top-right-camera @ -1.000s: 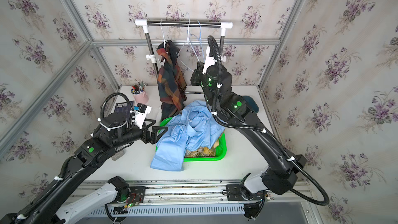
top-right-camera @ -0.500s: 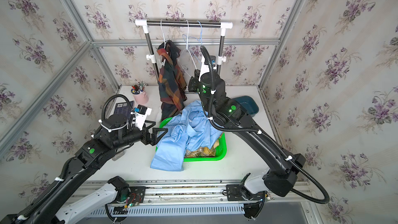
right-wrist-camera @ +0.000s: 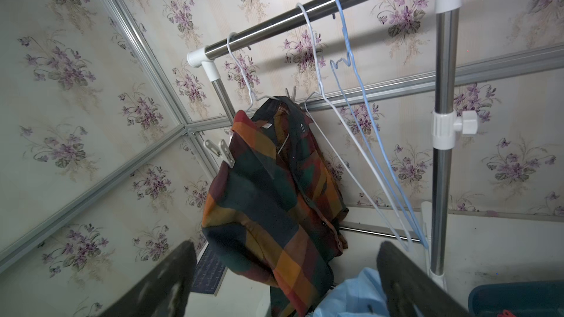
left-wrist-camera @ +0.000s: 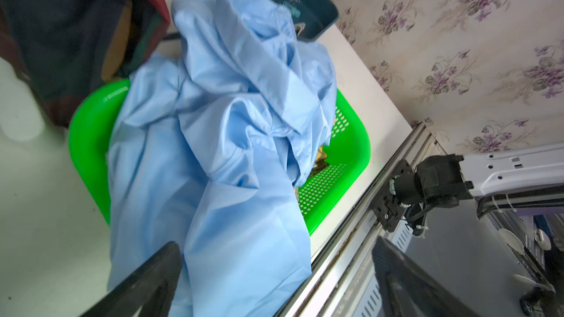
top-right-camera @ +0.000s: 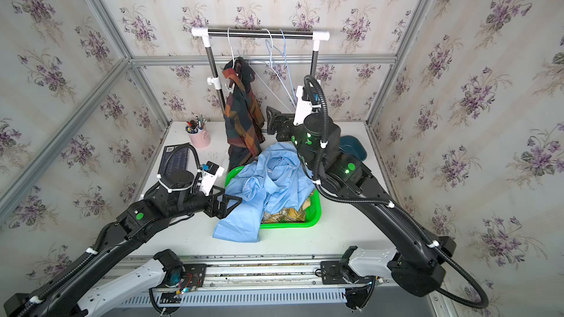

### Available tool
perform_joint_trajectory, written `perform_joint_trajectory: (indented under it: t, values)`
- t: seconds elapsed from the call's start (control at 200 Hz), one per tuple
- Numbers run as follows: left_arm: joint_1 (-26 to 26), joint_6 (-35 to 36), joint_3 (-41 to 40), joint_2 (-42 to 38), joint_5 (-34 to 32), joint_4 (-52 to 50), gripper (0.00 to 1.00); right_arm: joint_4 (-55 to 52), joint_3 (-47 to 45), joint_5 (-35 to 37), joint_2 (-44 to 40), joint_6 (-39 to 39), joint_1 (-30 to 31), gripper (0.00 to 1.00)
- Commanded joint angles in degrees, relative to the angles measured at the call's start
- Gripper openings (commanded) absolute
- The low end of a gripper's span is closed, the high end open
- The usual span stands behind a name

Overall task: Remove the clothespins securing long-sleeve shirts to the hanger
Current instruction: Place the hanger on the clothesline, then adjust the long-sleeve shirt at the bin.

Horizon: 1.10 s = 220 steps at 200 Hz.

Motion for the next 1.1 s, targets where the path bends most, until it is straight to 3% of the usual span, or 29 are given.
perform_joint_trajectory:
  t: [0.0, 0.145, 0.34, 0.52, 0.58, 0.729, 0.794, 0.974, 1.094]
  values:
    - [-4.5, -5.9, -2.3, 1.5, -3.6, -0.7, 0.99, -3.8, -3.7, -1.9, -4.2, 3.6, 0.0, 0.93]
    - [-10.3, -10.0, -4.5, 5.2, -8.0, 1.3, 0.98, -8.1, -12.2, -2.2, -11.1, 7.1, 0.1, 0.94]
    - [-12.0, -15.7, -5.3, 12.5, -12.8, 5.3, 0.90, -10.1, -26.3, -3.1, -18.5, 12.2, 0.0, 0.96]
    - [-12.1, -16.0, -1.4, 22.8, -17.8, 8.1, 0.56, -1.4, -40.2, -13.2, -18.2, 15.9, -2.7, 0.98]
    - [-12.0, -15.3, 1.0, 25.9, -19.5, 8.1, 0.38, 2.3, -42.8, -16.8, -17.4, 16.3, -5.0, 0.98]
    - [-12.0, -13.7, 6.8, 32.7, -19.4, 7.5, 0.00, 11.8, -46.7, -30.4, -11.6, 16.2, -17.3, 1.00]
    - [-12.0, -13.6, 8.9, 33.1, -20.2, 6.3, 0.00, 15.0, -46.7, -33.4, -8.0, 15.4, -20.6, 1.00]
    - [-12.6, -10.2, 16.5, 31.2, -29.3, 2.1, 0.00, 19.3, -45.1, -36.9, 0.9, 13.2, -20.6, 0.99]
    - [-11.4, -7.2, 20.1, 34.0, -33.0, 2.0, 0.00, 21.9, -47.5, -39.2, 1.7, 13.9, -20.3, 0.98]
